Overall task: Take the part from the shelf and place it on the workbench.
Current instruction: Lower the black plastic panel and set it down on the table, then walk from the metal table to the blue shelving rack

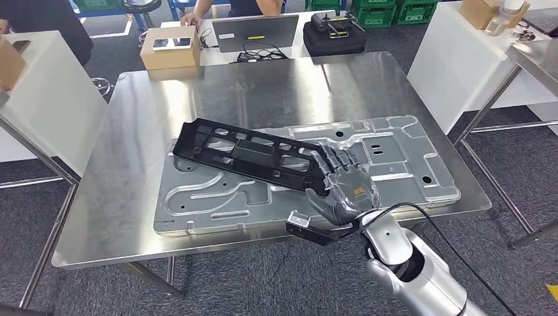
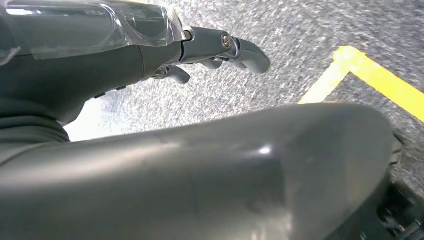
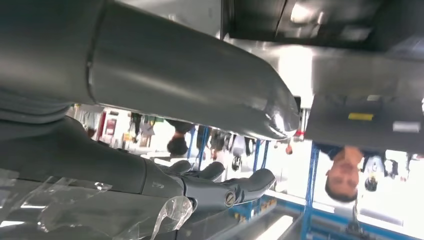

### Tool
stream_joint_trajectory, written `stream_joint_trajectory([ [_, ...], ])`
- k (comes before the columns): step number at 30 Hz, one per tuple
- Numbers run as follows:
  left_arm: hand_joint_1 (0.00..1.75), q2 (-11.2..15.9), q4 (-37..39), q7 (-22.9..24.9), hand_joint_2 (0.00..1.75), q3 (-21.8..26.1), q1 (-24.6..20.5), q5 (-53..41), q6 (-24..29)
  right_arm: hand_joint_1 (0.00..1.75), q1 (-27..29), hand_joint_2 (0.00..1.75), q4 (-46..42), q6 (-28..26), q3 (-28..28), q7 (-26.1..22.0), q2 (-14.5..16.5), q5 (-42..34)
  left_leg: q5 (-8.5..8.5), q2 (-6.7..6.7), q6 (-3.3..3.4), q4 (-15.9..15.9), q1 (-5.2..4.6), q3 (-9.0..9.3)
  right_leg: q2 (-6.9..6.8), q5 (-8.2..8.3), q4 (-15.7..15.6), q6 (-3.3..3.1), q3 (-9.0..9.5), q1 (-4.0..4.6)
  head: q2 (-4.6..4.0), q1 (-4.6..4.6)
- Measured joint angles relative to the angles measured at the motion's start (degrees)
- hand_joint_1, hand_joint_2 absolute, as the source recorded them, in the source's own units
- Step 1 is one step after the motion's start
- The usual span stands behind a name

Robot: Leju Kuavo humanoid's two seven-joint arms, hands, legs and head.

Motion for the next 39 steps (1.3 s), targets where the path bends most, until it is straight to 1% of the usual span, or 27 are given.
stream_joint_trajectory([
  [2, 0.00, -0.1, 0.0, -0.1, 0.00, 0.0, 0.2, 0.5, 0.3, 0.00, 2.8, 0.00, 0.2, -1.6, -0.7, 1.1, -0.8, -1.5, 0.98, 0.02, 0.34, 0.3, -0.05, -1.41, 0.01, -4.99, 8.8, 0.32, -2.23, 0.08, -0.01, 0.01],
  [3, 0.00, -0.1, 0.0, -0.2, 0.00, 0.0, 0.4, 0.8, 0.5, 0.00, 4.6, 0.00, 0.4, -2.5, -1.3, 1.6, -1.3, -2.3, 1.45, 0.01, 0.34, 0.5, -0.06, -2.16, 0.02, -5.50, 11.8, 0.46, -2.52, 0.12, -0.02, 0.00],
  [4, 0.00, -0.2, 0.0, -0.3, 0.00, 0.1, 0.7, 1.1, 0.6, 0.00, 6.6, 0.00, 0.5, -3.6, -1.8, 2.0, -1.8, -3.1, 1.90, 0.01, 0.28, 0.7, -0.07, -2.96, 0.01, -4.70, 12.7, 0.54, -1.84, 0.12, -0.02, 0.00],
  [5, 0.00, -0.2, 0.0, -0.4, 0.00, 0.1, 0.9, 1.4, 0.8, 0.00, 8.5, 0.00, 0.7, -4.6, -2.4, 2.5, -2.2, -3.9, 2.29, 0.01, 0.17, 1.0, -0.06, -3.78, 0.00, -3.11, 11.4, 0.56, -0.10, 0.11, -0.02, 0.00],
  [7, 0.00, -0.3, 0.0, -0.8, 0.00, 0.2, 1.3, 2.1, 1.1, 0.00, 12.6, 0.00, 1.0, -6.7, -3.9, 3.4, -3.1, -6.5, 2.95, -0.03, -0.23, 1.7, -0.15, -5.15, -0.03, -0.97, 3.6, 0.40, 5.98, 0.16, -0.01, 0.01],
  [9, 0.00, -0.3, 0.0, -1.2, 0.00, 0.6, 1.7, 2.8, 1.5, 0.00, 17.1, 0.00, 1.6, -8.8, -6.1, 4.0, -3.7, -9.9, 3.65, -0.05, -0.75, 2.1, -0.38, -5.91, -0.04, -1.55, -4.2, -0.12, 11.03, 0.41, 0.00, -0.01],
  [10, 0.00, -0.3, 0.0, -1.3, 0.00, 0.9, 1.9, 3.2, 1.7, 0.00, 19.5, 0.00, 2.1, -9.9, -7.3, 4.1, -4.1, -11.5, 4.05, -0.05, -1.02, 2.2, -0.48, -6.12, -0.04, -1.99, -6.0, -0.46, 12.04, 0.55, 0.00, -0.02],
  [12, 0.00, -0.3, 0.0, -1.6, 0.00, 1.3, 2.3, 4.0, 2.1, 0.00, 24.2, 0.00, 3.9, -11.7, -9.3, 4.5, -4.8, -14.4, 4.35, -0.06, -1.54, 2.4, -0.38, -6.48, -0.26, -1.58, -6.5, -1.34, 11.67, 0.53, 0.01, -0.03],
  [14, 0.00, -0.3, 0.0, -1.9, 0.00, 1.5, 2.9, 4.8, 2.7, 0.00, 28.7, 0.00, 7.2, -14.3, -11.0, 5.0, -5.5, -18.4, 1.00, -0.07, -2.23, 5.4, -0.09, -7.71, -0.63, -0.62, -6.5, -2.32, 10.69, 0.40, 0.00, -0.04],
  [17, 0.00, -0.3, 0.0, -2.0, 0.00, 1.6, 3.6, 5.9, 3.5, 0.00, 34.8, 0.00, 15.8, -20.4, -12.7, 3.2, -6.3, -28.7, -7.69, -0.04, -3.13, 17.1, 0.45, -10.96, -1.04, 1.20, -6.5, -2.90, 8.34, 0.55, -0.01, -0.05],
  [18, 0.00, -0.3, 0.0, -2.0, 0.00, 1.7, 3.8, 6.2, 3.7, 0.00, 36.4, 0.00, 19.6, -22.2, -12.9, 1.5, -6.4, -32.7, -8.57, -0.04, -3.22, 20.2, 0.53, -11.30, -1.14, 1.84, -6.4, -2.89, 7.47, 0.63, -0.01, -0.06],
  [19, 0.00, -0.3, 0.0, -2.0, 0.00, 1.8, 3.9, 6.5, 3.9, 0.00, 37.7, 0.00, 23.7, -23.5, -13.1, -0.5, -6.4, -36.6, -7.92, -0.04, -3.16, 21.5, 0.53, -10.81, -1.21, 2.49, -6.4, -2.84, 6.59, 0.71, -0.01, -0.05],
  [20, 0.00, -0.3, 0.0, -2.1, 0.00, 1.8, 3.9, 6.8, 4.2, 0.00, 38.9, 0.00, 28.1, -24.2, -13.2, -2.8, -6.2, -40.6, -6.17, -0.05, -2.92, 20.9, 0.44, -9.36, -1.23, 3.15, -6.4, -2.75, 5.74, 0.79, 0.00, -0.05],
  [22, 0.00, -0.3, 0.0, -2.2, 0.00, 1.9, 3.8, 7.5, 4.6, 0.00, 40.5, 0.00, 36.7, -23.4, -13.6, -7.0, -5.5, -49.2, -3.35, -0.09, -1.83, 13.8, 0.00, -3.46, -1.27, 4.48, -6.3, -2.52, 4.34, 0.82, 0.00, -0.03],
  [24, 0.00, -0.2, 0.0, -2.4, 0.00, 1.9, 3.5, 8.4, 5.0, 0.00, 41.3, 0.00, 44.6, -19.9, -14.6, -8.4, -4.3, -57.6, -3.93, -0.04, -0.67, 3.7, -0.80, 3.58, -1.34, 5.69, -6.4, -2.07, 3.63, 0.68, 0.01, -0.04],
  [25, 0.00, -0.1, 0.0, -2.5, 0.00, 1.9, 3.4, 8.7, 5.2, 0.00, 41.6, 0.00, 48.2, -18.0, -15.2, -7.8, -3.6, -60.5, -4.54, -0.02, -0.36, 0.5, -1.17, 5.53, -1.43, 6.32, -6.5, -1.79, 3.47, 0.53, 0.01, -0.04],
  [26, 0.00, -0.1, 0.0, -2.6, 0.00, 2.0, 3.3, 8.9, 5.3, 0.00, 41.9, 0.00, 51.6, -16.5, -15.7, -7.0, -2.9, -62.4, -4.54, 0.01, -0.28, -1.1, -1.42, 6.17, -1.51, 6.96, -6.6, -1.45, 3.35, 0.50, 0.01, -0.05],
  [28, 0.00, -0.2, 0.0, -2.7, 0.00, 1.9, 3.4, 9.2, 5.4, 0.00, 42.3, 0.00, 57.6, -14.8, -16.6, -5.4, -1.8, -63.9, -3.34, 0.22, -0.05, -1.3, -1.22, 5.00, -1.24, 6.70, -6.3, -0.93, 2.75, 0.35, 0.00, -0.07],
  [29, 0.00, -0.2, 0.0, -2.7, 0.00, 1.9, 3.5, 9.3, 5.4, 0.00, 42.3, 0.00, 60.1, -14.2, -17.1, -4.5, -1.3, -64.6, -2.57, 0.41, 0.19, -1.4, -1.07, 4.24, -0.95, 4.72, -4.8, -0.72, 2.10, 0.33, 0.00, -0.08],
  [30, 0.00, -0.3, 0.0, -2.7, 0.00, 1.9, 3.6, 9.5, 5.4, 0.00, 42.4, 0.00, 62.3, -13.3, -17.5, -3.1, -0.8, -65.4, -1.77, 0.58, 0.41, -1.4, -0.91, 3.41, -0.67, 1.51, -2.1, -0.54, 1.18, 0.27, 0.00, -0.07],
  [32, 0.00, -0.3, 0.0, -2.9, 0.00, 1.9, 3.6, 10.1, 5.5, 0.00, 42.4, 0.00, 66.3, -11.3, -18.6, 0.5, 0.4, -67.7, -0.26, 0.70, 0.64, -1.2, -0.96, 1.50, -0.48, -5.22, 6.3, -0.16, -0.69, 0.24, 0.01, -0.03],
  [33, 0.00, -0.3, 0.0, -2.9, 0.00, 1.9, 3.5, 10.3, 5.4, 0.00, 42.4, 0.00, 68.2, -10.6, -19.2, 2.0, 1.0, -69.0, 0.47, 0.72, 0.60, -1.0, -0.95, 0.46, -0.48, -6.60, 10.3, 0.02, -1.11, 0.22, 0.01, -0.01],
  [34, 0.00, -0.3, 0.0, -2.9, 0.00, 1.9, 3.5, 10.5, 5.2, 0.00, 42.5, 0.00, 69.7, -10.3, -19.8, 2.6, 1.7, -70.2, 1.15, 0.74, 0.49, -0.7, -0.90, -0.67, -0.47, -6.25, 12.8, 0.16, -0.86, 0.22, 0.00, -0.02],
  [35, 0.00, -0.3, 0.0, -2.9, 0.00, 1.9, 3.5, 10.6, 5.0, 0.00, 42.5, 0.00, 71.1, -10.3, -20.5, 2.5, 2.3, -71.2, 1.72, 0.77, 0.30, -0.2, -0.81, -1.80, -0.48, -4.64, 13.3, 0.29, 0.28, 0.18, 0.00, -0.02],
  [36, 0.00, -0.3, 0.0, -2.8, 0.00, 1.9, 3.5, 10.7, 4.7, 0.00, 42.4, 0.00, 72.3, -10.4, -21.1, 1.9, 2.9, -72.1, 2.20, 0.80, 0.05, 0.4, -0.68, -2.95, -0.48, -2.84, 11.7, 0.42, 2.41, 0.10, 0.00, -0.03],
  [37, 0.00, -0.3, 0.0, -2.7, 0.00, 1.9, 3.4, 10.7, 4.5, 0.00, 42.3, 0.00, 73.3, -10.6, -21.8, 1.1, 3.5, -72.8, 2.66, 0.82, -0.28, 1.0, -0.62, -3.98, -0.48, -1.86, 8.3, 0.60, 5.52, -0.05, 0.00, -0.04],
  [39, 0.00, -0.2, 0.0, -2.6, 0.00, 1.8, 3.1, 10.7, 4.2, 0.00, 42.0, 0.00, 74.9, -11.1, -23.0, -0.9, 4.6, -73.6, 3.57, 0.89, -0.92, 2.1, -0.79, -5.50, -0.31, -2.79, -1.2, 0.58, 12.13, -0.20, 0.01, -0.05],
])
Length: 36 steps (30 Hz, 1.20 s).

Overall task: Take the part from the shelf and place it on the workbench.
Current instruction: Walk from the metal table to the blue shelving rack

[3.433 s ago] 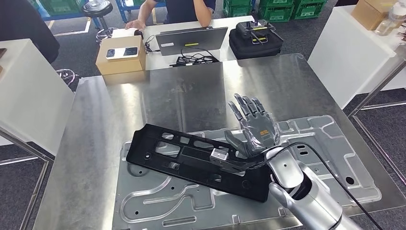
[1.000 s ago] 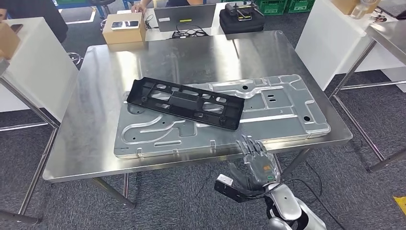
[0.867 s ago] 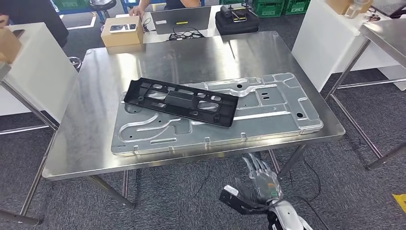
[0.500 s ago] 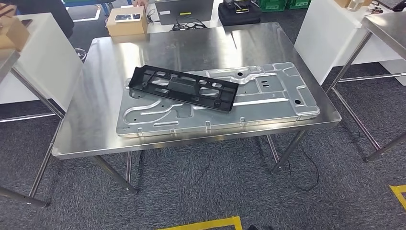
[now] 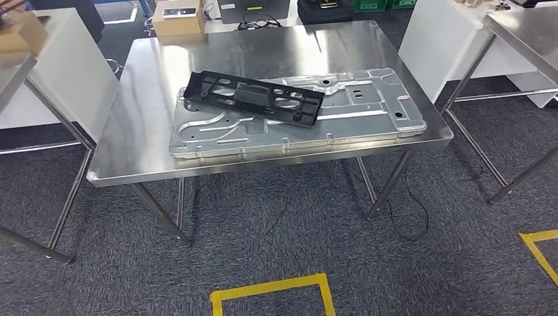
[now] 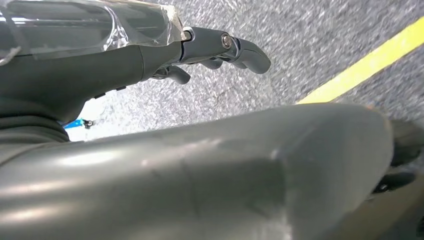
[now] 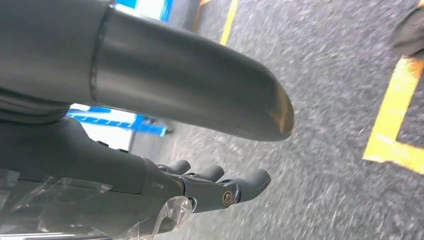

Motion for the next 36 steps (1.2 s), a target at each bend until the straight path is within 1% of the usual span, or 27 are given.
stream_joint_trajectory([
  [1, 0.00, 0.1, 0.0, 0.0, 0.00, -0.1, -0.2, 0.0, -0.1, 0.00, -0.1, 0.00, 0.6, -0.2, -0.4, -0.9, 0.5, -0.2, 0.59, 0.05, -0.26, 0.2, -0.16, -0.48, 0.13, -0.90, -3.3, -0.33, 1.94, 0.00, 0.00, -0.01],
  [2, 0.00, 0.1, 0.0, 0.1, 0.00, -0.2, -0.4, 0.0, -0.1, 0.00, -0.2, 0.00, 1.2, -0.5, -0.7, -1.6, 0.9, -0.3, 1.23, 0.10, -0.45, 0.3, -0.23, -0.87, 0.25, -1.36, -5.0, -0.85, 2.62, 0.14, 0.00, -0.02],
  [4, 0.00, 0.3, 0.0, 0.2, 0.00, -0.3, -0.6, 0.1, -0.2, 0.00, -0.1, 0.00, 2.3, -0.7, -1.1, -2.2, 1.7, -0.4, 1.29, 0.01, -0.91, 0.9, 0.00, -1.69, 0.21, -0.89, -4.9, -1.99, 1.61, 0.12, 0.00, -0.05],
  [5, 0.00, 0.4, 0.0, 0.3, 0.00, -0.4, -0.6, 0.2, -0.3, 0.00, -0.2, 0.00, 2.9, -0.8, -1.5, -2.4, 1.9, -0.4, -0.36, -0.08, -1.26, 2.5, 0.21, -2.42, 0.13, -0.39, -4.8, -2.47, 0.93, 0.14, 0.00, -0.06],
  [6, 0.00, 0.5, 0.0, 0.4, 0.00, -0.5, -0.5, 0.3, -0.3, 0.00, -0.2, 0.00, 3.5, -0.9, -1.9, -2.6, 2.1, -0.2, -3.17, -0.18, -1.65, 5.3, 0.44, -3.39, 0.04, 0.16, -4.7, -2.92, 0.23, 0.17, 0.00, -0.07],
  [8, 0.00, 0.4, 0.0, 0.4, 0.00, -0.5, -0.5, 0.7, -0.3, 0.00, -0.4, 0.00, 4.7, -1.1, -2.6, -3.3, 2.5, 0.4, -9.53, -0.24, -2.23, 13.8, 0.80, -5.57, -0.09, 1.31, -4.7, -3.49, -1.27, 0.60, 0.00, -0.08],
  [9, 0.00, 0.4, 0.0, 0.3, 0.00, -0.5, -0.5, 1.0, -0.3, 0.00, -0.5, 0.00, 5.2, -1.2, -2.6, -3.5, 2.6, 0.8, -11.12, -0.24, -2.26, 17.6, 0.88, -6.22, -0.14, 1.85, -4.7, -3.66, -2.05, 0.89, 0.00, -0.08],
  [10, 0.00, 0.4, 0.0, 0.2, 0.00, -0.5, -0.5, 1.2, -0.3, 0.00, -0.4, 0.00, 5.5, -1.3, -2.6, -3.7, 2.7, 1.2, -11.22, -0.24, -2.11, 20.0, 0.86, -6.26, -0.18, 2.43, -4.7, -3.77, -2.85, 1.18, 0.00, -0.08],
  [11, 0.00, 0.4, 0.0, 0.2, 0.00, -0.5, -0.5, 1.4, -0.3, 0.00, -0.4, 0.00, 5.7, -1.4, -2.6, -3.7, 2.8, 1.4, -9.91, -0.25, -1.73, 20.4, 0.73, -5.40, -0.18, 3.03, -4.6, -3.86, -3.65, 1.53, 0.00, -0.08],
  [12, 0.00, 0.4, 0.0, 0.1, 0.00, -0.5, -0.5, 1.5, -0.3, 0.00, -0.4, 0.44, 6.0, -1.4, -2.6, -3.7, 2.8, 1.6, -8.02, -0.25, -1.10, 18.7, 0.49, -3.61, -0.14, 3.65, -4.7, -3.94, -4.39, 1.87, 0.00, -0.08],
  [13, 0.00, 0.5, 0.0, 0.0, 0.00, -0.5, -0.5, 1.7, -0.3, 0.00, -0.5, 0.87, 6.2, -1.6, -2.6, -3.7, 3.0, 1.6, -6.48, -0.26, -0.16, 15.0, 0.04, -0.71, -0.08, 4.27, -4.7, -4.00, -5.02, 2.05, 0.00, -0.07],
  [15, 0.00, 0.7, 0.0, -0.3, 0.00, -0.5, -0.7, 2.1, -0.3, 0.00, -0.6, 1.75, 6.4, -1.8, -2.6, -3.9, 3.5, 1.7, -6.16, -0.17, 1.76, 4.8, -1.34, 6.33, -0.23, 5.30, -4.7, -3.77, -5.72, 2.20, 0.00, -0.14],
  [16, 0.00, 0.8, 0.0, -0.4, 0.00, -0.5, -0.9, 2.3, -0.3, 0.00, -0.6, 1.75, 6.5, -1.9, -2.6, -4.1, 3.8, 1.8, -6.89, -0.12, 2.41, 0.7, -1.93, 8.80, -0.42, 5.76, -4.6, -3.49, -5.95, 2.09, 0.00, -0.17],
  [17, 0.00, 0.8, 0.0, -0.5, 0.00, -0.5, -1.1, 2.4, -0.3, 0.00, -0.6, 1.75, 6.5, -2.0, -2.6, -4.2, 3.9, 2.0, -7.46, -0.09, 2.77, -1.8, -2.33, 10.03, -0.64, 6.20, -4.7, -3.13, -6.14, 2.06, 0.00, -0.23],
  [19, 0.00, 0.9, 0.0, -0.5, 0.00, -0.5, -1.2, 2.6, -0.4, 0.00, -0.6, 1.75, 6.8, -2.2, -2.6, -4.3, 4.0, 2.2, -6.79, -0.20, 3.22, -3.7, -2.15, 9.99, -0.71, 6.79, -4.8, -2.51, -6.64, 2.11, 0.00, -0.26],
  [20, 0.00, 0.9, 0.0, -0.4, 0.00, -0.6, -1.1, 2.7, -0.5, 0.00, -0.6, 1.75, 6.9, -2.4, -2.6, -4.3, 4.1, 2.2, -6.06, -0.24, 3.45, -4.1, -1.92, 9.72, -0.50, 6.07, -4.0, -2.20, -7.15, 2.14, 0.00, -0.26],
  [21, 0.00, 0.9, 0.0, -0.4, 0.00, -0.6, -1.0, 2.8, -0.5, 0.00, -0.6, 1.75, 7.0, -2.7, -2.6, -4.2, 4.1, 2.0, -5.32, -0.27, 3.59, -4.5, -1.63, 9.41, -0.24, 4.43, -1.9, -1.82, -8.08, 2.11, 0.00, -0.21],
  [24, 0.00, 0.8, 0.0, -0.2, 0.00, -0.7, -0.8, 2.9, -0.5, 0.00, -0.5, 1.75, 7.3, -3.3, -2.6, -4.2, 4.4, 1.1, -4.04, -0.22, 3.38, -4.5, -1.41, 8.01, 0.20, -2.84, 9.9, -0.38, -12.28, 1.38, 0.00, -0.11],
  [25, 0.00, 0.8, 0.0, -0.1, 0.00, -0.8, -0.8, 2.9, -0.5, 0.00, -0.5, 1.75, 7.4, -3.4, -2.6, -4.2, 4.4, 0.9, -3.77, -0.18, 3.21, -4.3, -1.37, 7.53, 0.20, -3.93, 12.3, 0.01, -12.69, 1.16, 0.00, -0.12],
  [26, 0.00, 0.8, 0.0, 0.0, 0.00, -0.9, -0.7, 2.9, -0.5, 0.00, -0.5, 1.31, 7.5, -3.6, -2.6, -4.2, 4.4, 0.8, -3.59, -0.14, 3.05, -4.0, -1.31, 7.08, 0.19, -3.82, 12.3, 0.30, -11.83, 1.00, 0.00, -0.11],
  [27, 0.00, 0.8, 0.0, 0.0, 0.00, -0.9, -0.7, 2.9, -0.4, 0.00, -0.5, 0.87, 7.6, -3.7, -2.6, -4.2, 4.4, 0.7, -3.48, -0.10, 2.92, -3.6, -1.23, 6.66, 0.17, -2.72, 9.7, 0.49, -9.68, 0.86, 0.00, -0.13],
  [28, 0.00, 0.8, 0.0, 0.1, 0.00, -0.9, -0.7, 2.9, -0.4, 0.00, -0.5, 0.44, 7.7, -3.8, -2.6, -4.2, 4.4, 0.5, -3.45, -0.08, 2.79, -3.1, -1.16, 6.34, 0.14, -1.17, 5.5, 0.58, -6.66, 0.75, 0.00, -0.13],
  [29, 0.00, 0.8, 0.0, 0.1, 0.00, -0.9, -0.8, 2.9, -0.4, 0.00, -0.5, 0.00, 7.8, -3.9, -2.6, -4.2, 4.4, 0.4, -3.51, -0.02, 2.63, -2.4, -1.24, 5.96, 0.00, 0.04, 0.8, 0.49, -3.72, 0.77, 0.00, -0.13],
  [30, 0.00, 0.8, 0.0, 0.2, 0.00, -0.9, -0.9, 3.0, -0.4, 0.00, -0.4, 0.00, 7.9, -4.0, -2.6, -4.2, 4.4, 0.2, -3.57, 0.08, 2.42, -1.8, -1.33, 5.55, -0.07, 0.88, -2.8, 0.05, -1.67, 0.80, 0.00, -0.13],
  [31, 0.00, 0.8, 0.0, 0.2, 0.00, -0.9, -0.9, 3.0, -0.3, 0.00, -0.4, 0.00, 7.9, -4.1, -2.6, -4.2, 4.4, 0.0, -3.59, 0.22, 2.16, -1.3, -1.43, 5.18, -0.07, 1.22, -4.8, -0.53, -0.70, 0.90, 0.00, -0.13],
  [34, 0.00, 0.8, 0.0, 0.2, 0.00, -0.9, -0.9, 3.2, -0.2, 0.00, -0.5, 0.00, 8.0, -4.5, -2.6, -4.1, 4.5, -0.9, -3.67, 0.67, 1.28, -0.6, -1.40, 4.47, 0.47, 1.69, -5.6, -2.30, -0.92, 0.99, 0.00, -0.13],
  [36, 0.00, 0.8, 0.0, 0.2, 0.00, -1.0, -0.9, 3.4, -0.1, 0.00, -0.6, 0.00, 8.2, -4.7, -2.6, -4.0, 4.7, -1.3, -5.91, 0.32, 0.28, 2.7, -1.01, 3.09, 0.81, 2.18, -5.8, -3.03, -1.09, 0.70, -0.01, -0.15],
])
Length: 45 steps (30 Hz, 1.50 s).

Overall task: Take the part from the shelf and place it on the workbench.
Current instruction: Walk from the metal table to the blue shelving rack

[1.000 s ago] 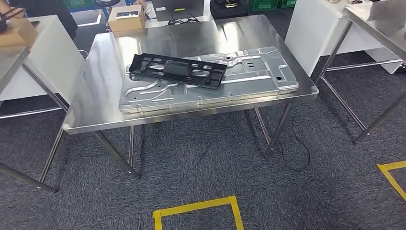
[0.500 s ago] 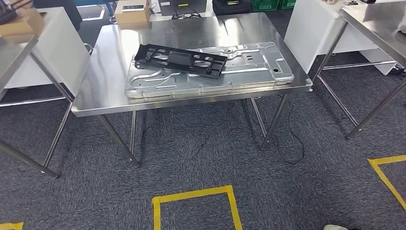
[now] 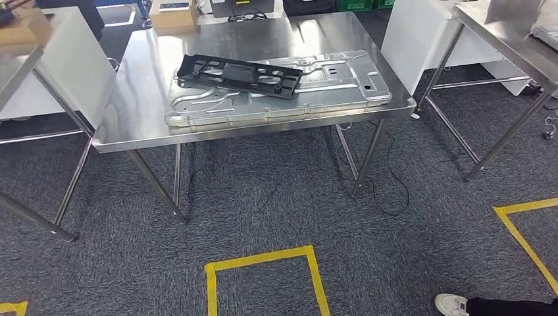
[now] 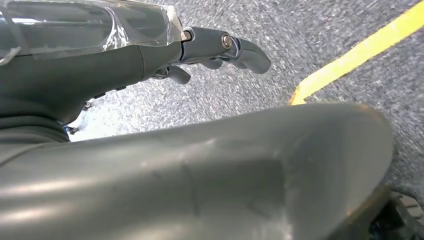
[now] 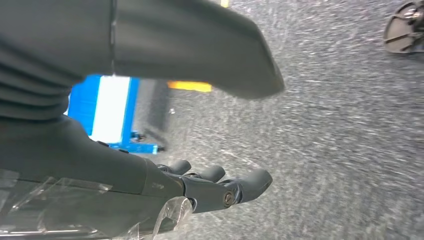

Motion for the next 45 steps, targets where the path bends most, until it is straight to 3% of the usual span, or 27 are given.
stream_joint_trajectory([
  [3, 0.00, 0.0, 0.0, -0.1, 0.00, -0.3, 0.1, 0.2, 0.1, 0.00, 0.0, 0.00, 0.2, -0.8, 0.0, 0.3, 0.2, -0.3, -6.51, -0.47, -1.57, 12.7, 1.33, -5.53, 0.69, 0.58, 0.0, -0.22, -0.72, -0.23, 0.00, 0.00],
  [5, 0.00, 0.0, 0.0, -0.2, 0.00, -0.5, 0.4, 0.3, 0.1, 0.00, 0.1, 0.00, 0.3, -1.4, 0.0, 0.4, 0.2, -0.6, -7.28, -0.50, -2.13, 16.4, 2.04, -6.88, 1.50, 0.94, 0.0, 0.13, -1.14, -0.54, 0.01, 0.00],
  [7, 0.00, 0.0, 0.0, -0.2, 0.00, -0.8, 0.4, 0.4, 0.2, 0.00, 0.1, 0.00, 0.4, -1.9, 0.0, 0.6, 0.4, -0.7, -3.93, -1.13, -2.34, 10.1, 2.48, -3.35, 2.47, 1.28, 0.0, 0.60, -1.30, -0.92, 0.01, 0.00],
  [9, 0.00, 0.0, 0.0, -0.3, 0.00, -1.0, 0.4, 0.5, 0.3, 0.00, 0.0, 0.00, 0.5, -2.2, 0.0, 0.6, 0.7, -0.7, -0.54, -3.70, -2.02, 0.5, 2.57, 1.76, 3.49, 1.63, 0.0, 1.26, -1.50, -1.22, 0.01, 0.00],
  [10, 0.00, 0.1, 0.0, -0.4, 0.00, -1.0, 0.4, 0.6, 0.3, 0.00, -0.1, 0.00, 0.5, -2.3, 0.0, 0.6, 0.9, -0.7, 0.27, -4.71, -1.78, -2.7, 2.40, 3.31, 3.99, 1.85, 0.0, 1.69, -1.66, -1.36, 0.01, 0.00],
  [11, 0.00, 0.1, 0.0, -0.4, 0.00, -1.0, 0.4, 0.6, 0.4, 0.00, -0.2, 0.00, 0.5, -2.2, 0.0, 0.6, 1.0, -0.7, 0.45, -5.20, -1.48, -4.1, 2.15, 3.94, 4.47, 2.09, -0.2, 2.16, -1.83, -1.52, 0.00, 0.00],
  [13, 0.00, 0.1, 0.0, -0.6, 0.00, -1.1, 0.3, 0.7, 0.5, 0.00, 0.0, 0.00, 0.5, -1.9, 0.0, 0.6, 1.0, -0.7, 1.03, -4.25, -0.71, -4.9, 1.85, 4.00, 5.23, 2.69, -0.7, 3.13, -2.10, -1.88, 0.00, 0.01],
  [14, 0.00, 0.1, 0.0, -0.6, 0.00, -1.1, 0.3, 0.7, 0.5, 0.00, 0.0, 0.00, 0.6, -1.6, 0.0, 0.7, 1.0, -0.8, 1.55, -3.70, -0.26, -5.4, 1.92, 4.03, 4.61, 2.45, -0.3, 3.37, -2.45, -1.90, -0.01, 0.03],
  [15, 0.00, 0.1, 0.0, -0.6, 0.00, -1.1, 0.3, 0.7, 0.6, 0.00, 0.1, 0.00, 0.6, -1.4, 0.0, 0.7, 1.0, -0.8, 2.15, -3.07, 0.18, -5.9, 2.05, 3.99, 3.51, 1.34, 1.3, 3.47, -3.33, -1.84, -0.01, 0.05],
  [17, 0.00, 0.1, 0.0, -0.6, 0.00, -1.2, 0.6, 0.7, 0.7, 0.00, 0.0, 0.00, 0.6, -1.1, 0.0, 0.7, 0.9, -0.9, 2.82, -1.57, 0.63, -6.2, 2.10, 3.65, 0.93, -3.15, 8.6, 3.44, -6.75, -1.58, -0.01, 0.09],
  [19, 0.00, 0.1, 0.0, -0.6, 0.00, -1.3, 1.0, 0.7, 0.7, 0.00, -0.1, 0.00, 0.6, -1.0, 0.0, 0.7, 0.9, -1.0, 3.03, 0.05, 0.70, -6.2, 1.91, 3.18, 0.29, -6.93, 16.5, 3.66, -10.07, -1.44, -0.01, 0.09],
  [20, 0.00, 0.1, 0.0, -0.6, 0.00, -1.4, 1.2, 0.7, 0.7, 0.00, 0.0, 0.00, 0.6, -1.0, 0.0, 0.7, 0.8, -1.1, 3.09, 0.84, 0.66, -6.1, 1.84, 3.00, 0.19, -7.23, 17.9, 3.75, -10.32, -1.38, -0.01, 0.08],
  [21, 0.00, 0.1, 0.0, -0.6, 0.00, -1.4, 1.3, 0.8, 0.7, 0.00, 0.0, 0.00, 0.7, -1.0, 0.0, 0.8, 0.8, -1.2, 3.11, 1.59, 0.59, -6.0, 1.82, 2.87, -0.04, -6.39, 16.8, 3.79, -9.23, -1.36, -0.01, 0.08],
  [22, 0.00, 0.1, 0.0, -0.6, 0.00, -1.5, 1.4, 0.8, 0.7, 0.00, 0.0, 0.00, 0.7, -1.0, 0.0, 0.9, 0.7, -1.3, 3.08, 2.27, 0.45, -5.8, 1.84, 2.79, -0.59, -4.74, 13.3, 3.77, -6.97, -1.36, -0.01, 0.07],
  [24, 0.00, 0.1, 0.0, -0.6, 0.00, -1.8, 1.4, 0.8, 0.7, 0.00, 0.0, 0.00, 0.7, -1.1, 0.0, 1.2, 0.6, -1.5, 2.75, 3.41, -0.10, -5.1, 1.68, 2.62, -3.19, -1.60, 4.4, 3.56, -1.58, -1.28, 0.00, 0.08],
  [25, 0.00, 0.1, 0.0, -0.6, 0.00, -2.0, 1.3, 0.8, 0.7, 0.00, -0.1, 0.00, 0.8, -1.0, 0.0, 1.3, 0.6, -1.7, 2.53, 3.92, -0.46, -4.7, 1.50, 2.54, -4.10, -0.79, 1.6, 3.20, -0.05, -1.22, 0.00, 0.05],
  [26, 0.00, 0.2, 0.0, -0.6, 0.00, -2.1, 1.3, 0.8, 0.7, 0.00, -0.1, 0.00, 0.8, -1.0, 0.0, 1.4, 0.6, -1.8, 2.29, 4.47, -0.80, -4.4, 1.31, 2.45, -4.58, -0.54, 0.2, 2.80, 0.56, -1.12, 0.00, 0.02],
  [28, 0.00, 0.3, 0.0, -0.5, 0.00, -2.4, 1.3, 0.8, 0.7, 0.00, 0.1, 0.00, 0.8, -1.0, 0.0, 1.6, 0.6, -2.1, 1.99, 5.57, -1.34, -4.1, 1.37, 2.44, -3.47, -0.44, 0.2, 1.82, 0.18, -0.95, 0.00, -0.03],
  [30, 0.00, 0.4, 0.0, -0.3, 0.00, -2.5, 1.1, 0.9, 0.7, 0.00, 0.1, 0.00, 0.8, -0.9, 0.0, 1.6, 0.6, -2.3, 0.40, 4.32, -2.00, -2.1, 1.91, 1.76, -2.40, -0.12, 0.2, 1.05, -0.11, -0.90, -0.01, -0.04],
  [33, 0.00, 0.5, 0.0, 0.1, 0.00, -2.7, 1.1, 1.1, 0.9, 0.00, -0.1, 0.00, 0.8, -1.2, 0.0, 1.9, 0.8, -2.6, -6.15, 0.35, -2.88, 9.9, 2.42, -3.50, -0.73, 0.43, 0.2, 0.21, -0.81, -0.81, -0.02, -0.04],
  [35, 0.00, 0.7, 0.0, 0.3, 0.00, -2.8, 1.1, 1.2, 1.0, 0.00, -0.1, 0.00, 0.8, -1.7, 0.0, 2.2, 1.0, -2.7, -7.97, -0.33, -2.91, 16.2, 2.45, -6.46, 0.74, 0.57, 0.2, 0.07, -1.05, -0.63, -0.01, -0.04],
  [36, 0.00, 0.7, 0.0, 0.2, 0.00, -2.8, 1.0, 1.2, 1.2, 0.00, 0.0, 0.00, 0.9, -1.7, 0.0, 2.3, 1.1, -2.8, -6.90, -0.52, -2.69, 15.6, 2.43, -6.26, 1.56, 0.59, 0.3, 0.07, -1.02, -0.53, -0.01, -0.04],
  [38, 0.00, 0.7, 0.0, -0.2, 0.00, -2.9, 0.7, 0.7, 1.9, 0.00, 0.0, 0.00, 0.9, -1.5, 0.0, 2.2, 1.3, -3.2, -2.14, -1.84, -1.73, 7.8, 2.25, -2.92, 3.14, 0.63, 0.2, 0.12, -0.86, -0.41, -0.01, -0.04],
  [40, 0.00, 0.9, 0.0, -0.3, 0.00, -3.2, 0.2, 0.2, 3.2, 0.00, -0.1, 0.00, 1.0, -1.1, 0.0, 2.0, 1.6, -3.8, 1.72, -5.18, -0.32, -0.5, 1.86, 0.18, 4.46, 0.79, 0.3, 0.46, -1.10, -0.49, -0.02, -0.06],
  [41, 0.00, 1.0, 0.0, -0.4, 0.00, -3.4, 0.0, 0.2, 3.9, 0.00, -0.2, 0.00, 1.0, -1.0, 0.0, 1.9, 1.8, -4.1, 2.44, -6.38, 0.20, -2.4, 1.68, 0.74, 5.07, 0.92, 0.3, 0.80, -1.41, -0.69, -0.02, -0.06],
  [43, 0.00, 1.2, 0.0, -0.7, 0.00, -3.7, -0.3, 0.3, 4.8, 0.00, -0.2, 0.00, 1.0, -1.0, 0.0, 1.7, 1.9, -4.6, 2.67, -6.15, 0.67, -3.3, 1.49, 0.82, 6.42, 1.35, -0.1, 1.70, -1.85, -0.92, -0.01, -0.04],
  [45, 0.00, 1.4, -0.1, -0.9, 0.00, -3.8, -0.6, 0.5, 5.0, 0.00, 0.0, 0.00, 1.0, -1.0, 0.0, 1.8, 2.0, -4.9, 3.38, -4.81, 0.90, -4.5, 1.81, 1.42, 5.45, 0.86, 0.5, 2.26, -2.35, -0.63, -0.01, 0.04],
])
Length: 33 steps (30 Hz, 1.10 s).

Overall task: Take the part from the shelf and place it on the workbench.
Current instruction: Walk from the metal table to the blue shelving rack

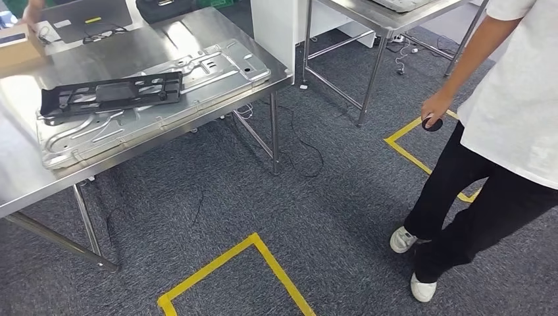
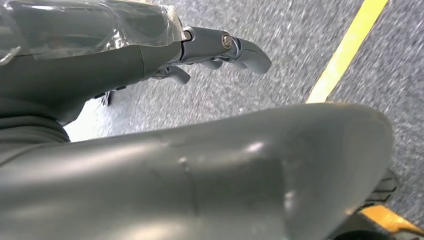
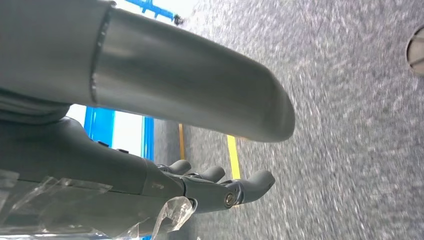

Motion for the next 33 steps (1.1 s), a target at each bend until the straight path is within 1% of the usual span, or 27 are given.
stream_joint_trajectory([
  [1, 0.00, 0.1, 0.0, -0.1, 0.00, -0.1, 0.0, 0.2, 0.2, 0.00, 0.0, 0.00, 0.0, 0.0, 0.0, 0.2, 0.0, -0.1, 0.38, 0.74, 0.17, -0.6, 0.18, 0.31, -1.37, -1.27, 2.1, 0.12, -1.01, 0.27, 0.01, 0.07],
  [3, 0.00, 0.2, 0.0, 0.2, 0.00, -0.2, 0.5, 0.5, 0.7, 0.00, -0.1, 0.00, 0.0, 0.0, 0.0, 0.6, 0.0, -0.5, 0.58, 2.35, 0.46, -1.1, 0.13, 0.48, -4.32, -5.28, 9.9, 0.23, -4.92, 0.47, 0.01, 0.24],
  [4, 0.00, 0.2, 0.0, 0.7, 0.00, -0.3, 0.8, 0.6, 0.9, 0.00, -0.1, 0.00, 0.0, 0.1, 0.0, 0.7, 0.1, -0.6, 0.54, 3.24, 0.54, -1.1, -0.04, 0.44, -4.90, -6.85, 13.9, 0.36, -7.00, 0.41, 0.01, 0.26],
  [5, 0.00, 0.2, 0.0, 1.6, 0.00, -0.3, 1.2, 0.8, 1.1, 0.00, -0.1, 0.00, 0.0, 0.2, 0.0, 0.8, 0.1, -0.8, 0.49, 4.12, 0.57, -1.0, -0.23, 0.40, -5.20, -7.41, 16.4, 0.49, -8.25, 0.34, 0.01, 0.27],
  [6, 0.00, 0.2, 0.0, 2.7, 0.00, -0.3, 1.5, 1.0, 1.0, 0.00, -0.1, 0.00, 0.0, 0.3, 0.0, 0.8, 0.1, -1.0, 0.44, 4.89, 0.57, -1.0, -0.39, 0.38, -5.41, -6.88, 16.5, 0.59, -8.33, 0.31, 0.01, 0.27],
  [7, 0.00, 0.2, 0.0, 4.0, 0.00, -0.4, 1.6, 1.2, 0.8, 0.00, 0.0, 0.00, 0.0, 0.4, 0.0, 0.9, 0.2, -1.1, 0.38, 5.57, 0.54, -0.9, -0.51, 0.38, -5.73, -5.33, 14.1, 0.60, -7.01, 0.32, 0.01, 0.27],
  [9, 0.00, 0.2, 0.0, 6.2, 0.00, -0.7, 1.8, 1.3, 0.2, 0.00, 0.0, 0.00, 0.0, 0.4, 0.0, 0.9, 0.2, -1.4, 0.19, 6.73, 0.31, -0.7, -0.81, 0.37, -7.56, -1.63, 5.1, 0.29, -2.01, 0.50, 0.01, 0.26],
  [10, 0.00, 0.2, 0.0, 6.8, 0.00, -0.9, 1.8, 1.3, 0.0, 0.00, -0.1, 0.00, 0.0, 0.5, 0.0, 0.8, 0.2, -1.4, 0.00, 7.18, 0.07, -0.5, -1.00, 0.30, -8.46, -0.36, 1.4, -0.01, 0.00, 0.66, 0.01, 0.24],
  [11, 0.00, 0.3, 0.0, 6.9, 0.00, -1.1, 1.8, 1.4, 0.0, 0.00, -0.1, 0.00, 0.0, 0.5, 0.0, 0.8, 0.2, -1.4, -0.18, 7.68, -0.20, -0.3, -1.18, 0.26, -9.01, 0.26, -0.7, -0.35, 1.10, 0.82, 0.01, 0.22],
  [12, 0.00, 0.3, 0.0, 6.7, 0.00, -1.2, 1.8, 1.6, 0.1, 0.00, -0.1, 0.00, 0.0, 0.6, 0.0, 0.7, 0.3, -1.4, -0.32, 8.17, -0.48, -0.1, -1.31, 0.23, -9.06, 0.42, -1.4, -0.67, 1.31, 0.99, 0.01, 0.20],
  [14, 0.00, 0.4, 0.0, 5.8, 0.00, -1.4, 1.7, 2.2, 0.6, 0.00, 0.1, 0.00, 0.0, 0.6, 0.0, 0.6, 0.3, -1.6, -0.61, 8.83, -1.09, 0.2, -1.24, 0.27, -7.89, 0.82, -1.3, -1.30, 1.01, 0.86, 0.01, 0.17],
  [15, 0.00, 0.4, 0.0, 5.4, 0.00, -1.4, 1.7, 2.4, 0.7, 0.00, 0.1, 0.00, 0.0, 0.6, 0.0, 0.5, 0.4, -1.7, -1.29, 8.29, -1.50, 1.1, -1.10, 0.03, -7.37, 1.04, -1.4, -1.63, 0.93, 0.67, 0.01, 0.14],
  [16, 0.00, 0.4, 0.0, 5.0, 0.00, -1.4, 1.7, 2.5, 0.9, 0.00, 0.1, 0.00, 0.0, 0.6, 0.0, 0.5, 0.4, -1.8, -2.81, 7.32, -1.96, 3.2, -0.87, -0.79, -6.85, 1.32, -1.5, -1.99, 0.81, 0.43, 0.01, 0.12],
  [17, 0.00, 0.4, 0.0, 4.5, 0.00, -1.4, 1.7, 2.5, 1.0, 0.00, 0.0, 0.00, 0.0, 0.6, 0.0, 0.5, 0.5, -1.8, -5.06, 6.09, -2.41, 6.8, -0.56, -2.26, -6.31, 1.57, -1.5, -2.26, 0.63, 0.27, 0.01, 0.09],
  [19, 0.00, 0.5, 0.0, 3.2, 0.00, -1.4, 2.0, 2.6, 1.3, 0.00, -0.1, 0.00, 0.1, 0.6, 0.0, 0.6, 0.5, -1.8, -9.84, 4.60, -3.11, 16.1, 0.17, -6.22, -5.03, 1.97, -1.4, -2.50, 0.03, 0.16, 0.01, 0.06],
  [20, 0.00, 0.5, 0.0, 2.4, 0.00, -1.4, 2.1, 2.6, 1.5, 0.00, -0.1, 0.00, 0.1, 0.6, 0.0, 0.7, 0.5, -1.9, -11.02, 4.41, -3.41, 19.4, 0.54, -7.61, -4.32, 2.14, -1.4, -2.43, -0.24, 0.08, 0.01, 0.05],
  [21, 0.00, 0.5, 0.0, 1.6, 0.00, -1.4, 2.2, 2.6, 1.8, 0.00, -0.1, 0.00, 0.1, 0.6, 0.0, 0.8, 0.5, -2.0, -10.93, 4.33, -3.68, 20.2, 0.92, -7.88, -3.58, 2.29, -1.4, -2.29, -0.45, -0.06, 0.01, 0.04],
  [22, 0.00, 0.5, 0.0, 0.8, 0.00, -1.4, 2.2, 2.6, 2.0, 0.00, 0.0, 0.00, 0.1, 0.6, 0.0, 0.8, 0.5, -2.2, -9.64, 4.21, -3.93, 18.4, 1.27, -6.87, -2.78, 2.43, -1.4, -2.11, -0.59, -0.21, 0.01, 0.03],
  [23, 0.00, 0.5, 0.0, 0.2, 0.00, -1.5, 2.1, 2.6, 2.0, 0.00, 0.0, 0.00, 0.2, 0.6, 0.0, 0.8, 0.5, -2.4, -7.53, 3.81, -4.11, 14.3, 1.58, -4.78, -2.06, 2.54, -1.3, -1.91, -0.66, -0.35, 0.01, 0.02],
  [25, 0.00, 0.5, 0.0, -0.2, 0.00, -1.5, 2.0, 2.6, 1.4, 0.00, 0.0, 0.00, 0.2, 0.5, 0.0, 0.6, 0.6, -2.7, -3.55, 1.45, -4.16, 4.9, 1.94, -0.26, -0.69, 2.75, -1.2, -1.32, -0.96, -0.50, 0.01, -0.07],
  [26, 0.00, 0.6, 0.0, -0.2, 0.00, -1.6, 2.0, 2.5, 1.0, 0.00, 0.0, 0.00, 0.2, 0.4, 0.0, 0.4, 0.7, -2.8, -2.50, 0.49, -4.07, 2.0, 1.93, 0.93, -0.11, 2.90, -1.1, -0.92, -1.24, -0.53, 0.01, -0.11],
  [27, 0.00, 0.7, 0.0, -0.1, 0.00, -1.6, 1.9, 2.5, 0.6, 0.00, 0.1, 0.00, 0.2, 0.3, 0.0, 0.3, 0.7, -2.9, -2.12, -0.08, -3.93, 0.8, 1.78, 1.31, 0.44, 3.07, -1.1, -0.50, -1.55, -0.59, 0.01, -0.15],
  [29, 0.00, 0.9, 0.0, 0.2, 0.00, -1.7, 1.8, 2.5, 0.1, 0.00, 0.3, 0.00, 0.3, 0.1, 0.0, 0.2, 0.7, -3.1, -1.76, 0.81, -3.32, 0.6, 1.51, 1.15, 1.14, 3.41, -1.2, 0.33, -2.03, -0.86, 0.01, -0.14],
  [30, 0.00, 0.9, 0.0, 0.3, 0.00, -1.7, 1.6, 2.5, 0.0, 0.00, 0.4, 0.00, 0.4, 0.1, 0.0, 0.2, 0.7, -3.1, -1.53, 1.34, -2.90, 0.4, 1.50, 1.20, 0.32, 3.13, -0.8, 0.56, -2.35, -0.89, 0.01, -0.13],
  [31, 0.00, 1.1, 0.0, 0.3, 0.00, -1.7, 1.5, 2.6, -0.1, 0.00, 0.4, 0.00, 0.5, 0.1, 0.0, 0.2, 0.7, -3.1, -1.30, 1.96, -2.38, 0.2, 1.54, 1.27, -1.09, 2.18, 0.7, 0.71, -3.08, -0.84, 0.01, -0.11],
  [32, 0.00, 1.2, 0.0, 0.3, 0.00, -1.7, 1.5, 2.6, -0.1, 0.00, 0.4, 0.00, 0.5, 0.0, 0.0, 0.3, 0.7, -3.2, -1.15, 2.67, -1.98, 0.0, 1.61, 1.35, -2.77, 0.50, 3.6, 0.74, -4.45, -0.70, 0.01, -0.09],
  [33, 0.00, 1.3, 0.0, 0.3, 0.00, -1.7, 1.5, 2.6, -0.1, 0.00, 0.3, 0.00, 0.5, 0.0, 0.0, 0.4, 0.7, -3.2, -1.17, 3.40, -1.77, 0.0, 1.46, 1.38, -4.26, -1.66, 7.9, 0.76, -6.46, -0.52, 0.01, -0.08],
])
